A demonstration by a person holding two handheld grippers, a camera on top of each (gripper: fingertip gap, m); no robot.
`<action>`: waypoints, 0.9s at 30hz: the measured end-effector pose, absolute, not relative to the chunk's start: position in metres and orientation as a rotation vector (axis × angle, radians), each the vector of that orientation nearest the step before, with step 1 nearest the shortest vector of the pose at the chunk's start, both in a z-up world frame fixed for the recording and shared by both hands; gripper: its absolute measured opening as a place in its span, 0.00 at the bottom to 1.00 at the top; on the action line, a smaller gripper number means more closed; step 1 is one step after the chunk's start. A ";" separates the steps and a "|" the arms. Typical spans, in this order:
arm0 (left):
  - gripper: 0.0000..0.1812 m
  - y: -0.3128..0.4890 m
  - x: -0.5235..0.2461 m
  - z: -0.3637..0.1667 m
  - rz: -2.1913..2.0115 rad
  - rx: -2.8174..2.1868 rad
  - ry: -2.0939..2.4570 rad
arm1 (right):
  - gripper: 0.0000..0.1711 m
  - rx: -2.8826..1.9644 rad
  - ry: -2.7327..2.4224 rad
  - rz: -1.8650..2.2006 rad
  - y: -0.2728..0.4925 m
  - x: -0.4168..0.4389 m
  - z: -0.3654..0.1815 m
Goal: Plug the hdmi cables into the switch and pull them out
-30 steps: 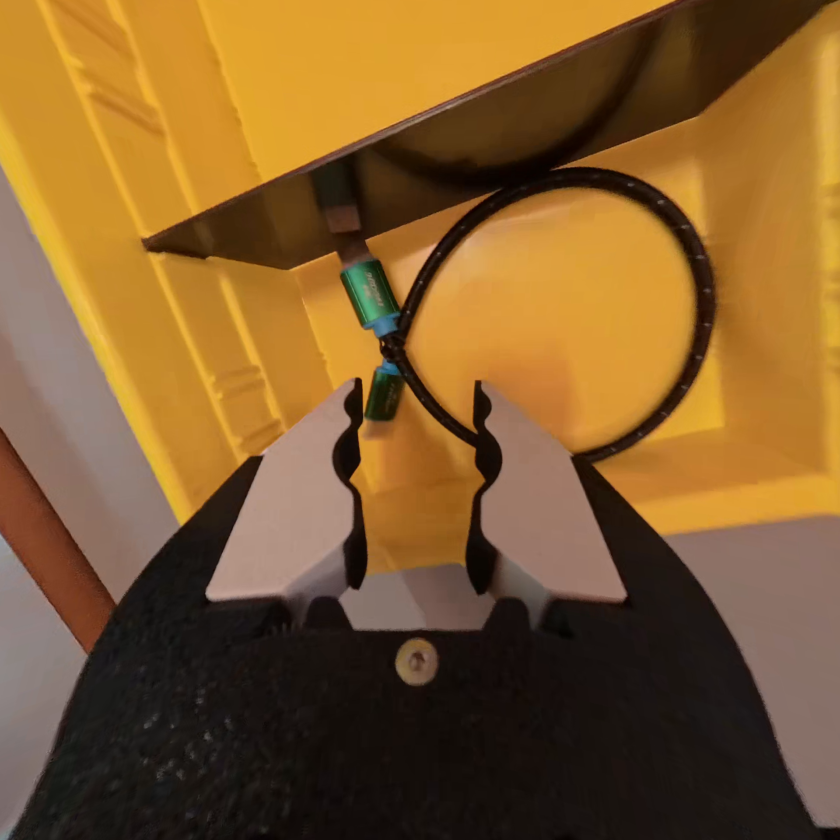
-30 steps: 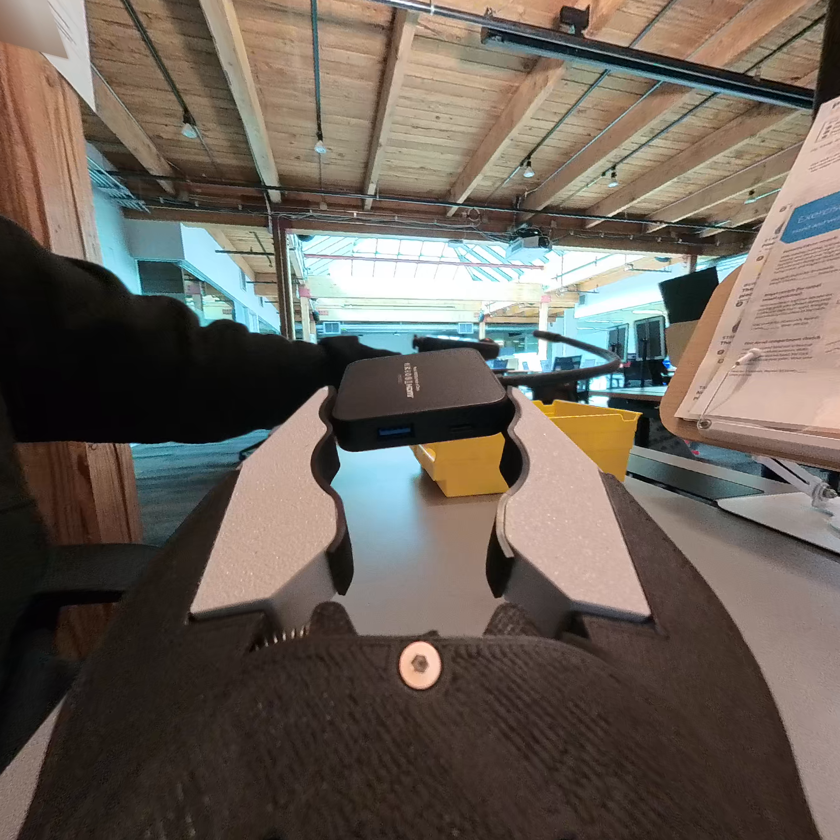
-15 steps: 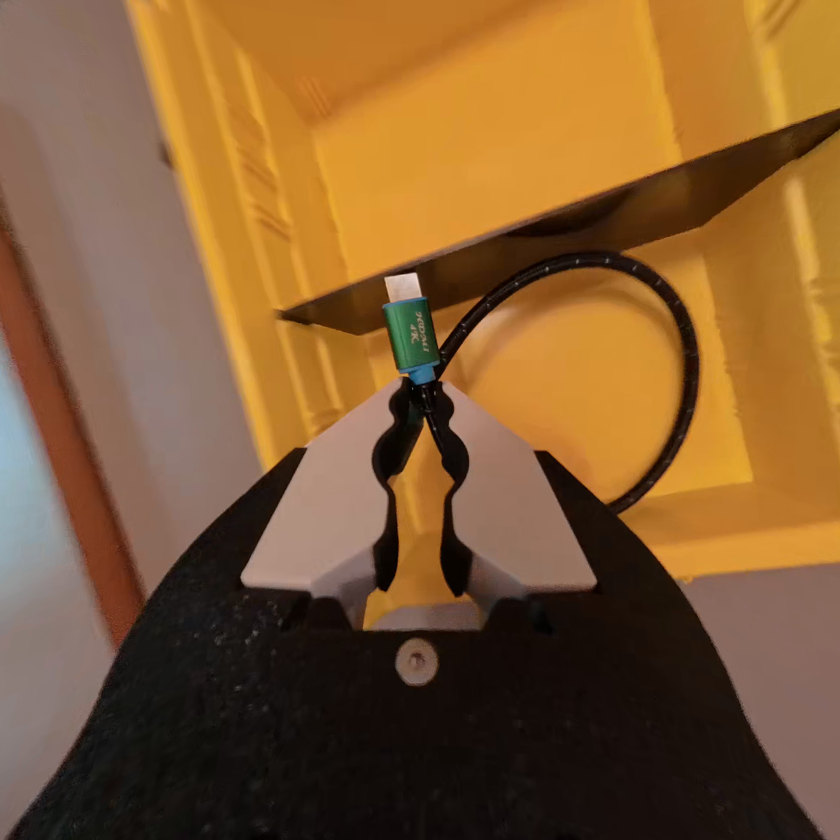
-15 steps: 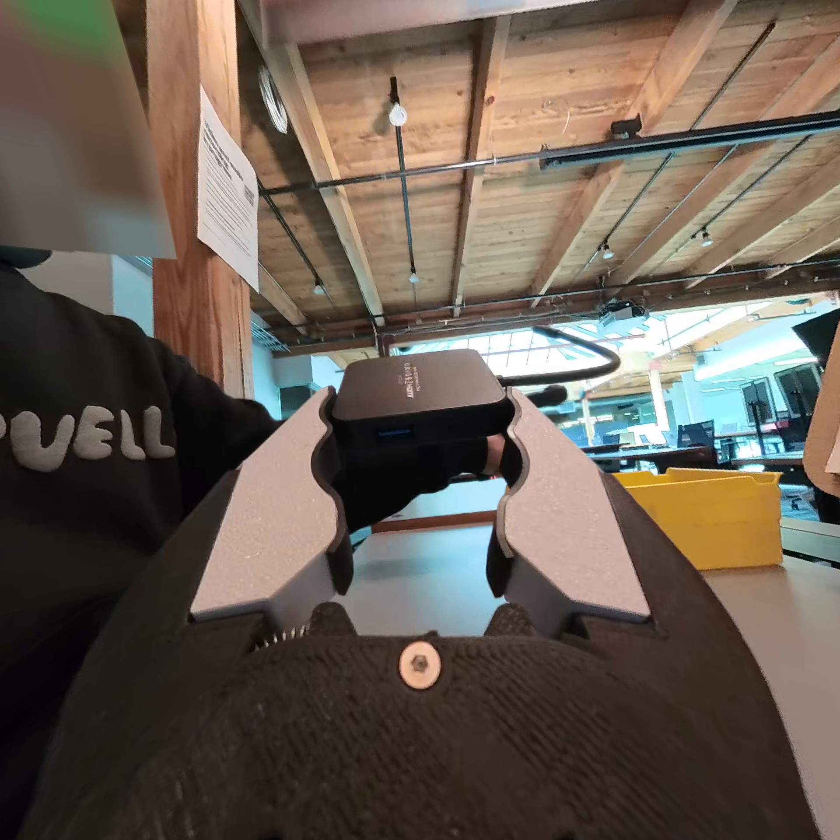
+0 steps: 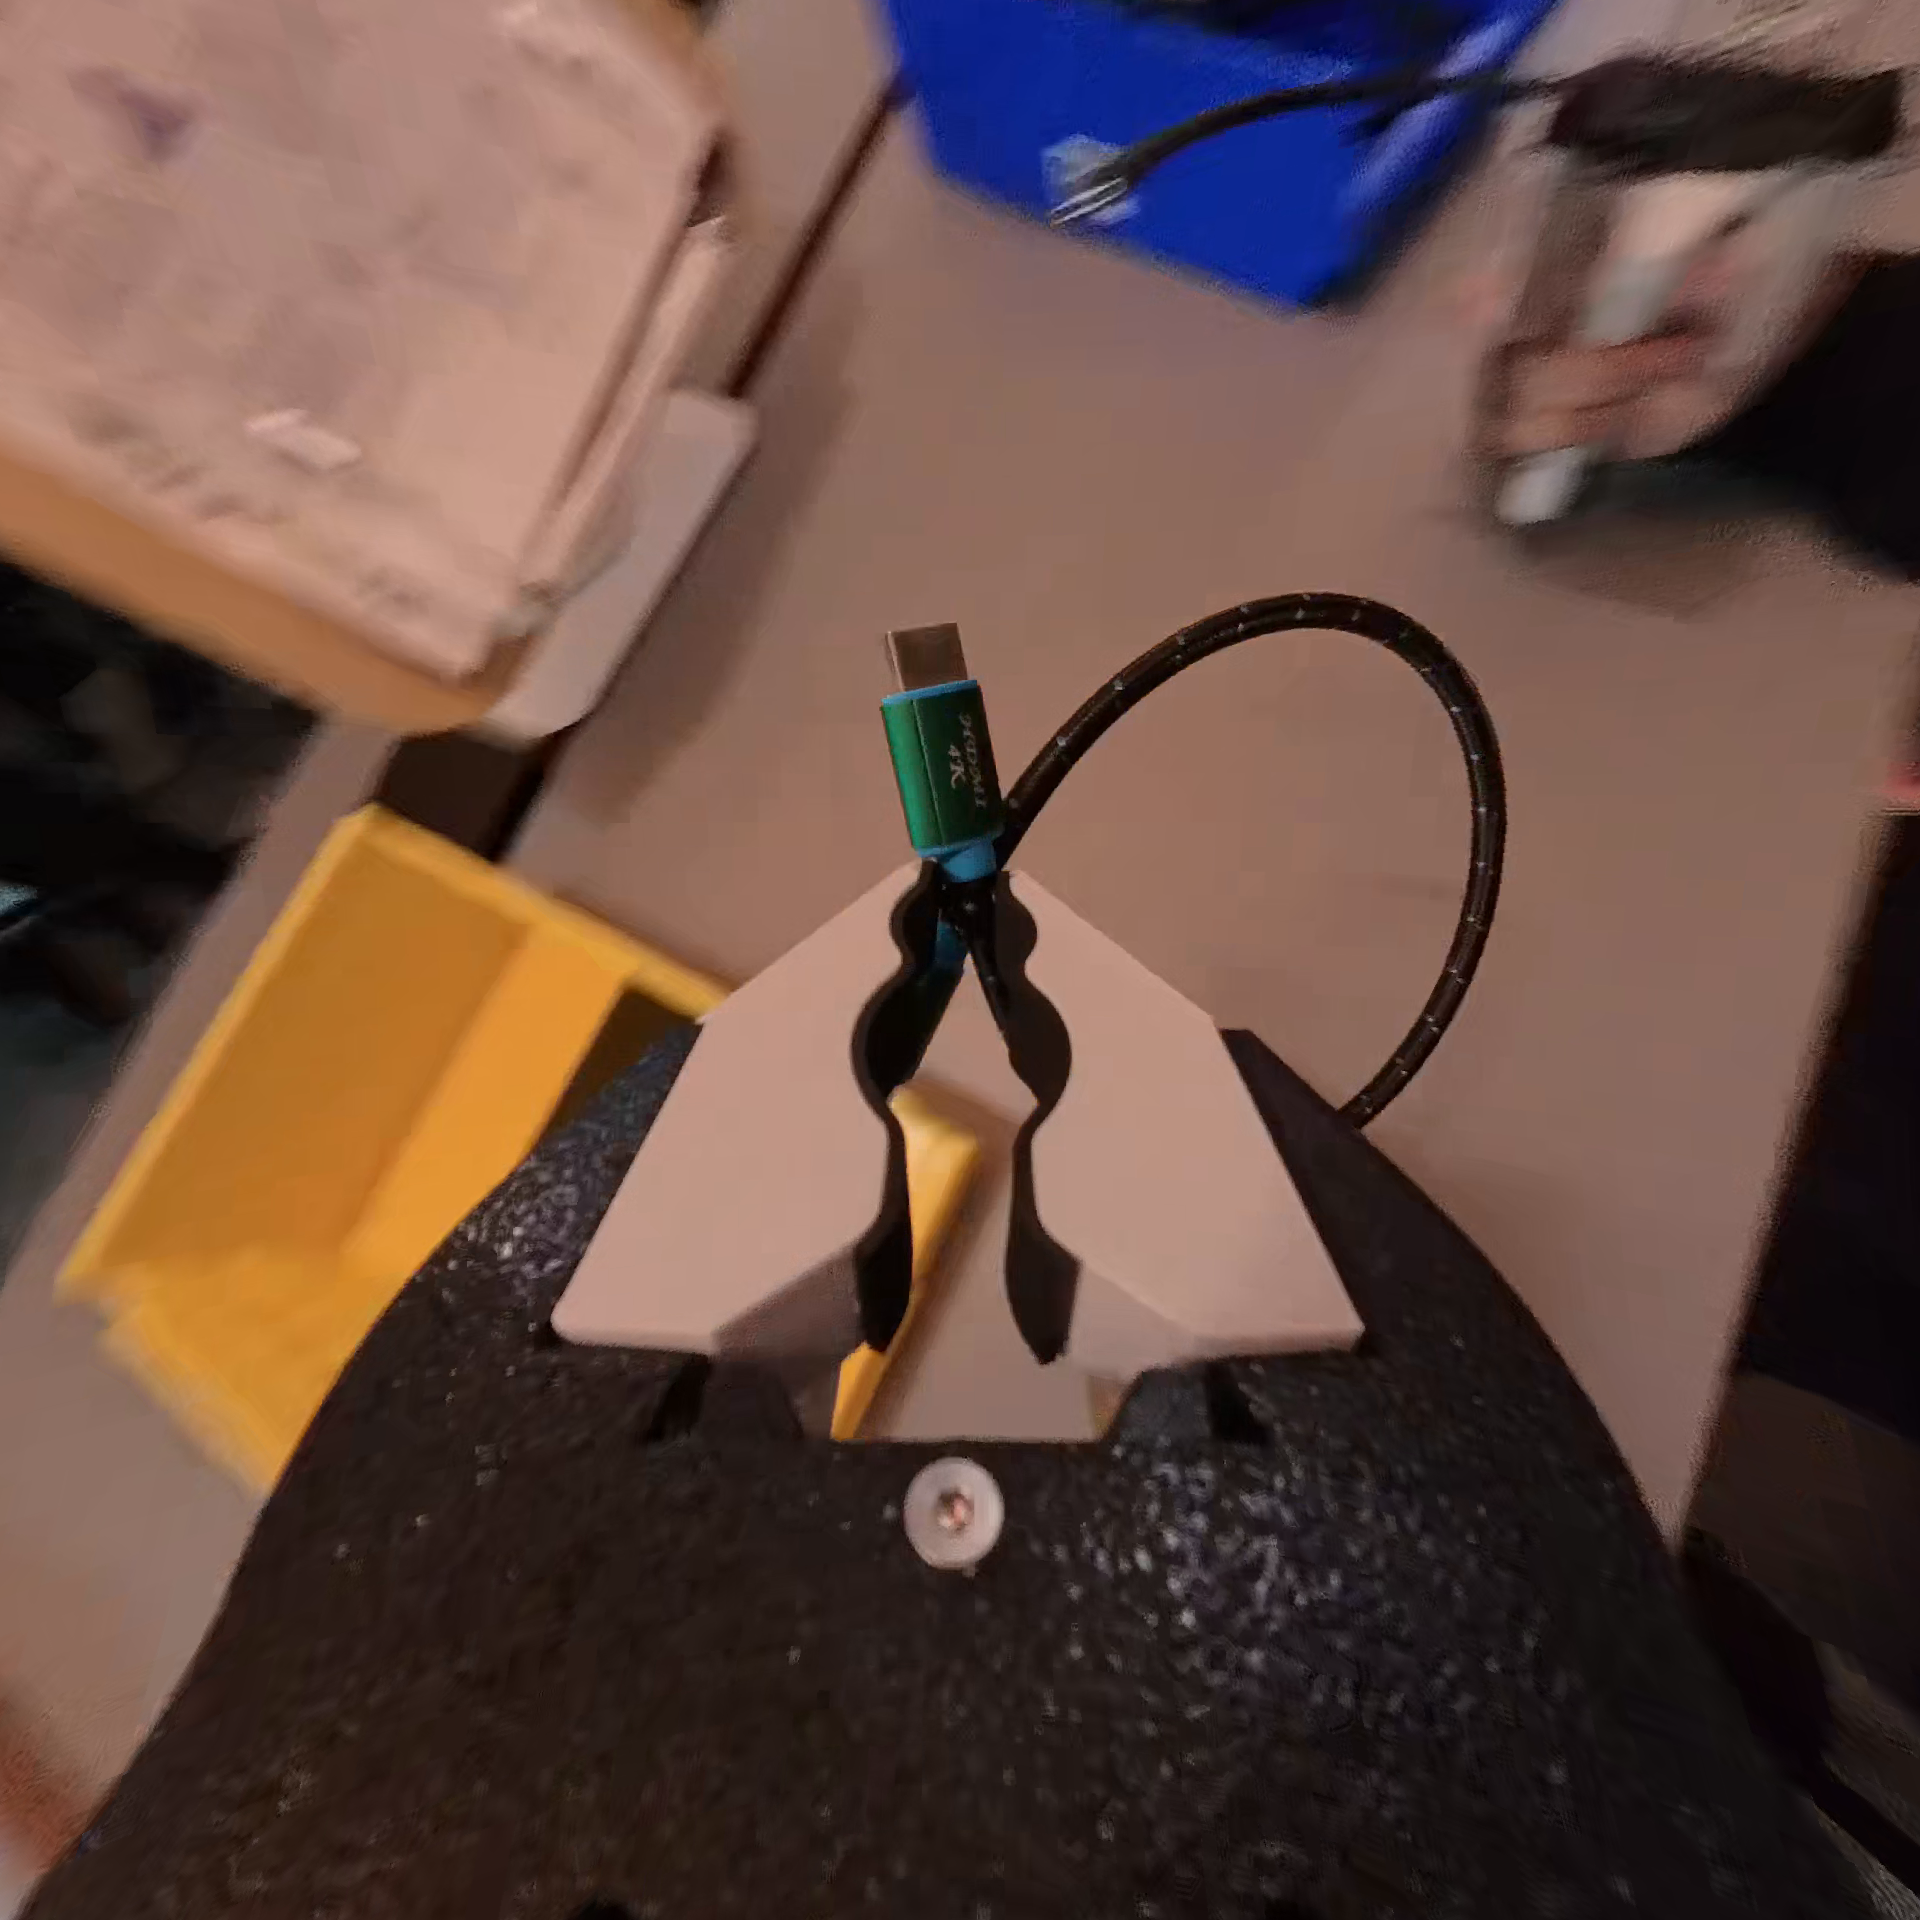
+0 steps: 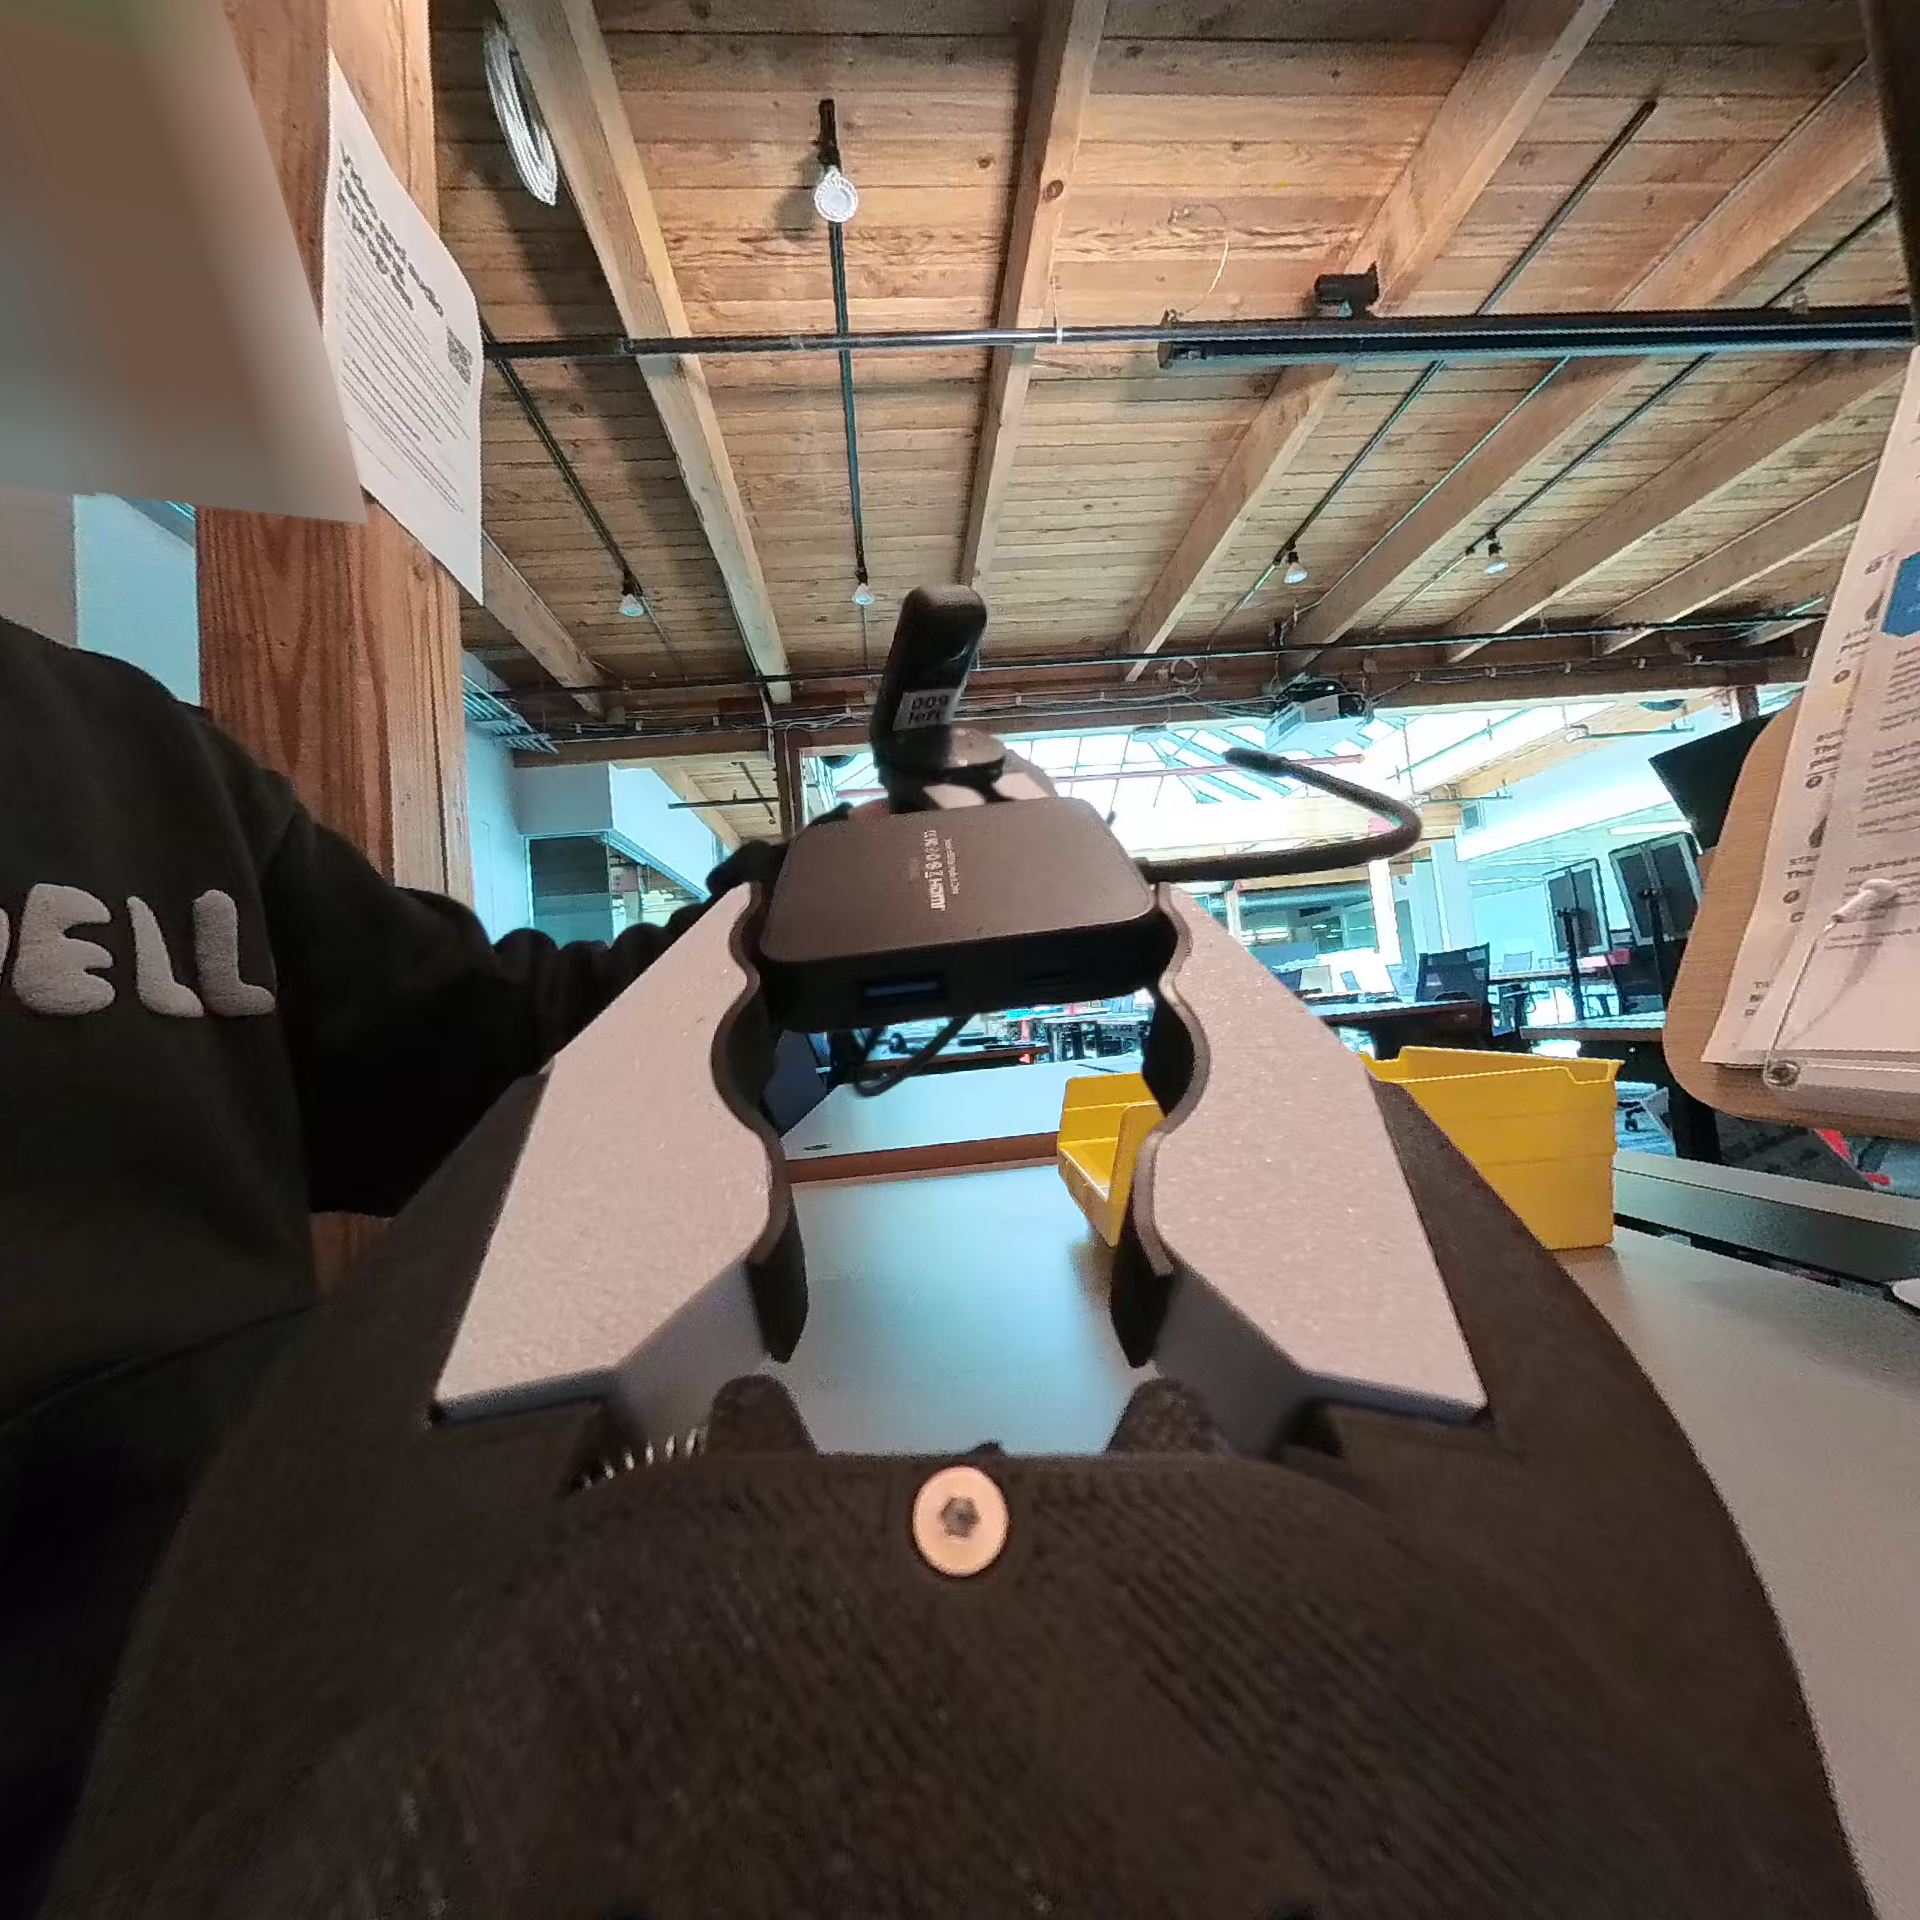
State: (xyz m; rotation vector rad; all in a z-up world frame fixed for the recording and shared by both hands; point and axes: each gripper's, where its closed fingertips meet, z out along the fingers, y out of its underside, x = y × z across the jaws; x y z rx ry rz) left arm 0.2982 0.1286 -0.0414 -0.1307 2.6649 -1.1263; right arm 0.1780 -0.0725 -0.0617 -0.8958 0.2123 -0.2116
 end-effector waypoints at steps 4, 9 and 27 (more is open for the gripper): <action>0.04 0.082 0.253 -0.090 -1.235 0.074 2.835 | 0.42 -0.912 0.222 -0.240 -0.074 0.180 -0.064; 0.04 0.047 0.231 -0.170 -1.129 0.153 2.929 | 0.42 -0.938 0.225 -0.255 -0.073 0.180 -0.066; 0.04 0.026 0.265 -0.118 -0.748 0.377 2.005 | 0.42 -0.945 0.255 -0.324 -0.081 0.185 -0.067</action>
